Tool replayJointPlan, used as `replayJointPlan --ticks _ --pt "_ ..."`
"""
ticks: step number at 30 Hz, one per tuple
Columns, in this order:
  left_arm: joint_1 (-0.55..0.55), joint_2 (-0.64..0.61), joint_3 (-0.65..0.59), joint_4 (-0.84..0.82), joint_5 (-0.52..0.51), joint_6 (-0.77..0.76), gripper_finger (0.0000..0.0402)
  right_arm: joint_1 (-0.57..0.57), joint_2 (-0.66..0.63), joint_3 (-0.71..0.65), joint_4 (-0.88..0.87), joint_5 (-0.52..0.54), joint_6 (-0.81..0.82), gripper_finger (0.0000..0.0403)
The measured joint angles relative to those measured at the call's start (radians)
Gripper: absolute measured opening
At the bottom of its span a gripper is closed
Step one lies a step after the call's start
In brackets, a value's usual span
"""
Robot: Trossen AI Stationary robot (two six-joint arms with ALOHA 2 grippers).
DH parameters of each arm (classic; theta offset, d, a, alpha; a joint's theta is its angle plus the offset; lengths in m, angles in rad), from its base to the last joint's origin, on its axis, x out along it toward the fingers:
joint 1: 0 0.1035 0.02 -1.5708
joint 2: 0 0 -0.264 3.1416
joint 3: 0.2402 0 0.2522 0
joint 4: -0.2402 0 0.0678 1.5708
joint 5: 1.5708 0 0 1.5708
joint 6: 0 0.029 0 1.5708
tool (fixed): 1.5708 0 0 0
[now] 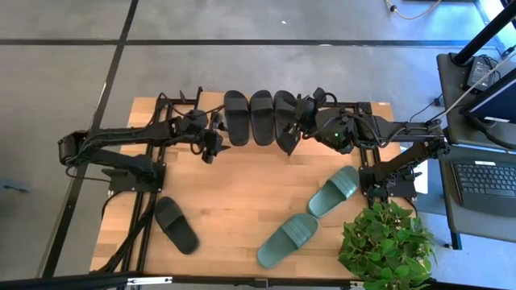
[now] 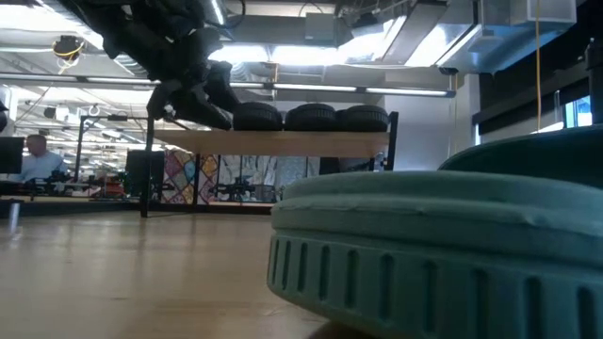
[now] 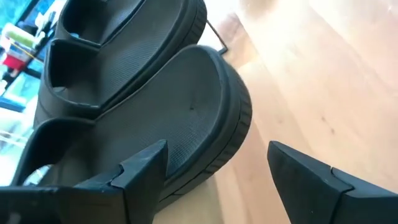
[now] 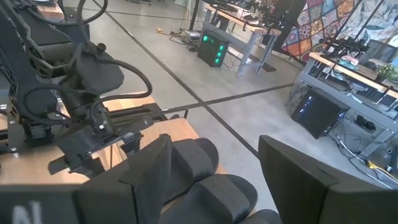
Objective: Pick and place slides into the shelf
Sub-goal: Put the black slide on the shelf
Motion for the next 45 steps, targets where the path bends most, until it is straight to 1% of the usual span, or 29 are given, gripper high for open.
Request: replayJointPlan --ticks 5,10,12,14,16,18,21,24,28,30,33,35,37,41,45 --pt "-0.051 -0.048 0.0 -0.032 -0.009 -0.097 0.0268 0.0 0.0 0.0 -0.001 0.0 -0.002 0.024" --pt "-0.129 -0.18 0.0 -0.065 -0.101 -0.124 0.0268 0.0 0.0 0.0 -0.035 0.0 -0.002 0.024" --pt "-0.169 -0.235 0.0 -0.066 -0.144 -0.169 0.0268 0.0 0.0 0.0 -0.062 -0.001 -0.002 0.024" --pt "-0.21 -0.286 0.0 -0.069 -0.156 -0.259 0.0268 0.001 0.0 0.0 -0.09 -0.005 -0.005 0.024" --pt "-0.253 -0.326 0.001 -0.068 -0.155 -0.363 0.0268 0.009 -0.002 -0.005 -0.103 -0.043 -0.03 0.024" --pt "-0.303 -0.358 0.001 -0.068 -0.153 -0.452 0.0268 0.016 -0.01 -0.022 -0.1 -0.112 -0.045 0.024" --pt "-0.388 -0.385 0.001 -0.068 -0.15 -0.552 0.0268 0.018 -0.024 -0.072 -0.077 -0.192 -0.053 0.024" --pt "-0.472 -0.385 0.001 -0.052 -0.15 -0.647 0.0268 0.014 -0.039 -0.17 0.029 -0.263 -0.068 0.024" --pt "-0.555 -0.384 0.001 -0.036 -0.149 -0.767 0.0268 -0.002 -0.088 -0.347 0.276 -0.457 -0.108 0.024" --pt "-0.601 -0.384 0.001 -0.003 -0.151 -0.832 0.0268 -0.012 -0.119 -0.43 0.381 -0.514 -0.108 0.024" --pt "-0.69 -0.372 0.001 0.081 -0.15 -0.847 0.0268 -0.026 -0.171 -0.526 0.456 -0.531 -0.104 0.024" --pt "-0.75 -0.351 0.002 0.119 -0.163 -0.863 0.0268 -0.032 -0.207 -0.571 0.475 -0.532 -0.088 0.024" --pt "-0.811 -0.321 0.002 0.14 -0.218 -0.915 0.0268 -0.036 -0.237 -0.605 0.493 -0.536 -0.061 0.024" --pt "-0.931 -0.245 0.002 0.146 -0.378 -1.066 0.0268 -0.047 -0.274 -0.648 0.502 -0.534 -0.042 0.024" --pt "-1.039 -0.14 0.059 0.124 -0.508 -1.191 0.0268 -0.05 -0.283 -0.66 0.513 -0.537 -0.048 0.024"
